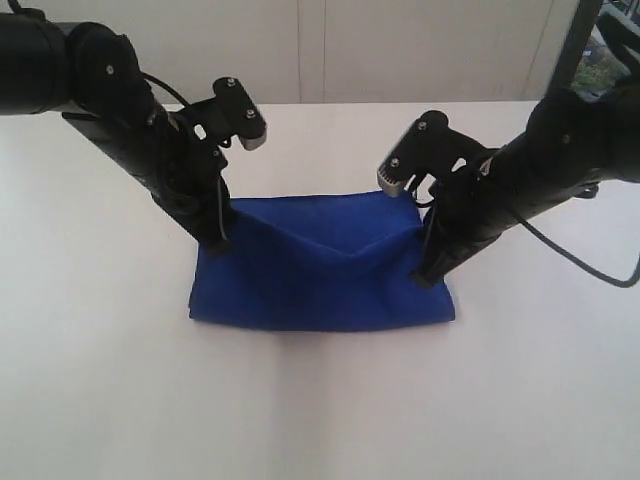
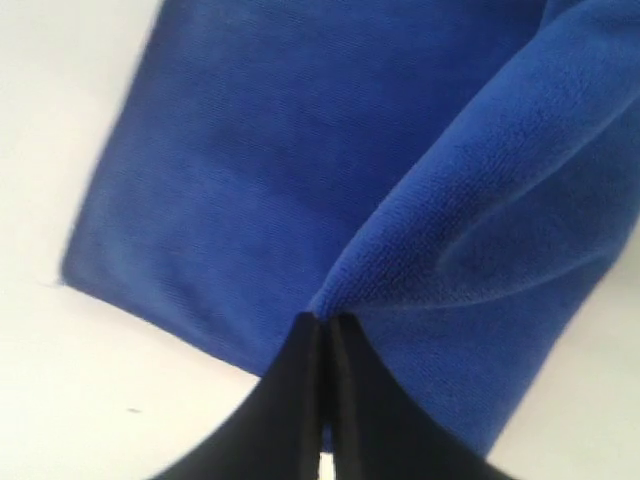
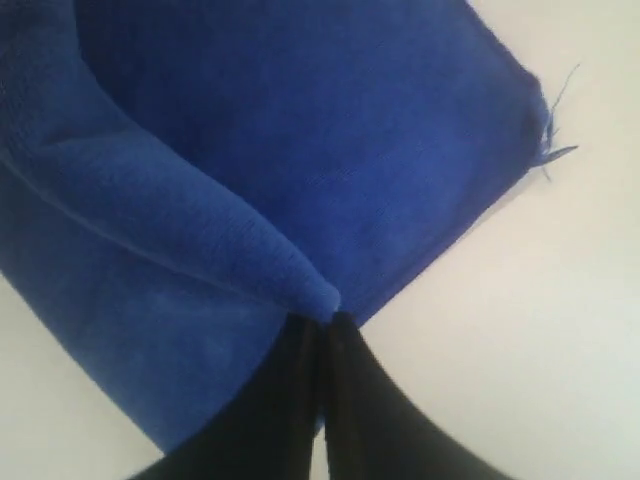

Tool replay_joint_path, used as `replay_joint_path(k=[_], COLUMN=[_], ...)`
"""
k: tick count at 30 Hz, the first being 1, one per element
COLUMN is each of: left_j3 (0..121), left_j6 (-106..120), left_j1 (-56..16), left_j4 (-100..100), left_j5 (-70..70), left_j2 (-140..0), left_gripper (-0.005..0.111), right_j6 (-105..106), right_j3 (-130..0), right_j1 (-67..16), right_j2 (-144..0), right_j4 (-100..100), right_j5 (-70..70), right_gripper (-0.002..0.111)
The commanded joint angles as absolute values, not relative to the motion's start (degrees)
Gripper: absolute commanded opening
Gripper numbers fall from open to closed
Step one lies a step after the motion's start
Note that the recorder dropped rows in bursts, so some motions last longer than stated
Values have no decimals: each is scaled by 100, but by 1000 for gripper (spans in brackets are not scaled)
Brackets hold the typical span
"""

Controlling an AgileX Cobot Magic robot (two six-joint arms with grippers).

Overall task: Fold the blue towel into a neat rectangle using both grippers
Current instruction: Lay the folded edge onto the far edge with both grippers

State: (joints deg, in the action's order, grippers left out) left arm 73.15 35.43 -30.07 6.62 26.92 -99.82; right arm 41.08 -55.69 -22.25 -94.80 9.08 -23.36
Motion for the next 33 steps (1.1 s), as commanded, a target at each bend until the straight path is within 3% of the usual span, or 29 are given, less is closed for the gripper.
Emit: replay_joint_path(k=[1, 13, 33], left_j3=[7340, 7340, 7340], left_j6=[3186, 3123, 3335], left_j1=[-2839, -2529, -2529], left_j4=[485, 528, 528], left_j5=[2392, 899, 161], left_j2=[-9939, -10284, -10764], left_gripper=[0, 0, 0], right_j6=[3961, 3868, 3868], right_j3=[-5877, -6337, -6619], right_j1=[-2157, -1946, -1936], right_j2=[-9578, -10199, -10938], right_j4=[894, 894, 894], right_j5=[-2089, -1302, -223], right_gripper=[0, 0, 0])
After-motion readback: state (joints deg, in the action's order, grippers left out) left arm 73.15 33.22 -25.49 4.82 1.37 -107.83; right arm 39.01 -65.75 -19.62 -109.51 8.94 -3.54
